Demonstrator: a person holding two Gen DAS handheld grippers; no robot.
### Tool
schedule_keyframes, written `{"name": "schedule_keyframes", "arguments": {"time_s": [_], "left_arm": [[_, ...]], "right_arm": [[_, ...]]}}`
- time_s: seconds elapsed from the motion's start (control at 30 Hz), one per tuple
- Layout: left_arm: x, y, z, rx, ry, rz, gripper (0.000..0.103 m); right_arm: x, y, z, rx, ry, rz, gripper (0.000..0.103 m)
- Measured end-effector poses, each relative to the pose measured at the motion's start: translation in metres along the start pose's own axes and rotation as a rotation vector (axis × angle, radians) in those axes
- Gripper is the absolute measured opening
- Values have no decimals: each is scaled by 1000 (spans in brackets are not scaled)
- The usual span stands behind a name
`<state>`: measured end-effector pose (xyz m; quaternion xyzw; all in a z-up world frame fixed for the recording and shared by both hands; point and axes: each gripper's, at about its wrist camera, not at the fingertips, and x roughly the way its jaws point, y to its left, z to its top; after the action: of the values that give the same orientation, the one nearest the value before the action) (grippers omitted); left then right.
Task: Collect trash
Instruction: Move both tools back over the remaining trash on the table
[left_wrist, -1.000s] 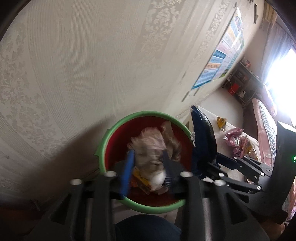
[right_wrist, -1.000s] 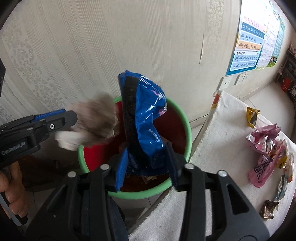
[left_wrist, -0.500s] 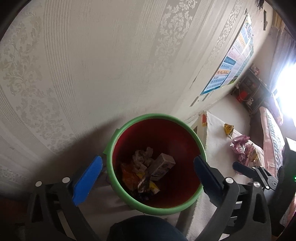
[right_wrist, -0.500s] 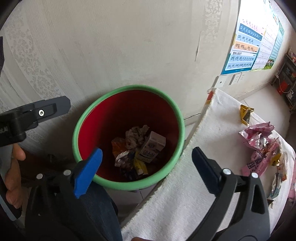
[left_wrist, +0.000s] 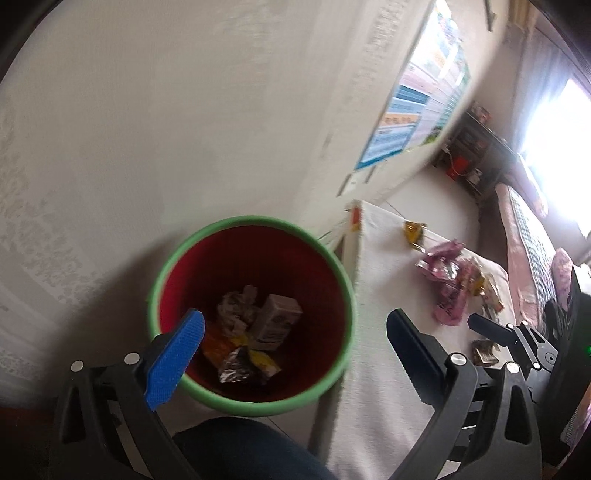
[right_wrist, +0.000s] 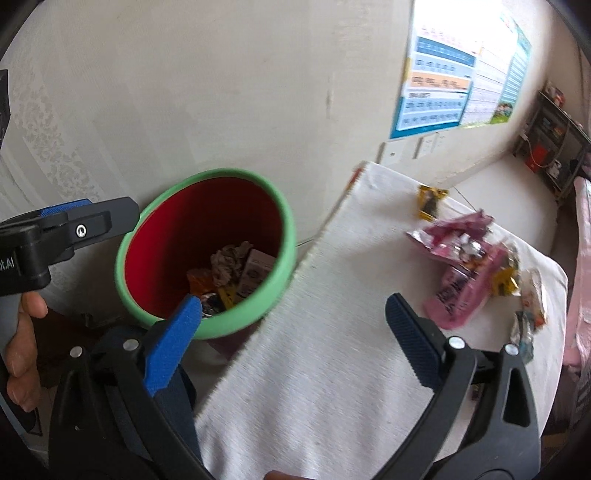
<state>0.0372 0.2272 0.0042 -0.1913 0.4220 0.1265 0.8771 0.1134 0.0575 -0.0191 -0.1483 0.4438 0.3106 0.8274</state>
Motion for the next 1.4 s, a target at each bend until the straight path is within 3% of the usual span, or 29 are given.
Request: {"name": "schedule_keyframes", "arguments": {"time_s": [0.37,0.7,1.07,1.4], "left_arm": [[9,-69,-8,90,22,-73,95],[29,-126,-19,134,56,-146,95],[51,-184,-26,243,103,-198,95],[93,-219,-30,304,177,-216,95]], "right_arm": [[-36,-78,-26,108,-43,-84,98],[-51,-161,-68,222,-17,-174,98],[-60,-217,-82,289,-19,-234,98],[-42,-257,-83,325,9,-250,98]]}}
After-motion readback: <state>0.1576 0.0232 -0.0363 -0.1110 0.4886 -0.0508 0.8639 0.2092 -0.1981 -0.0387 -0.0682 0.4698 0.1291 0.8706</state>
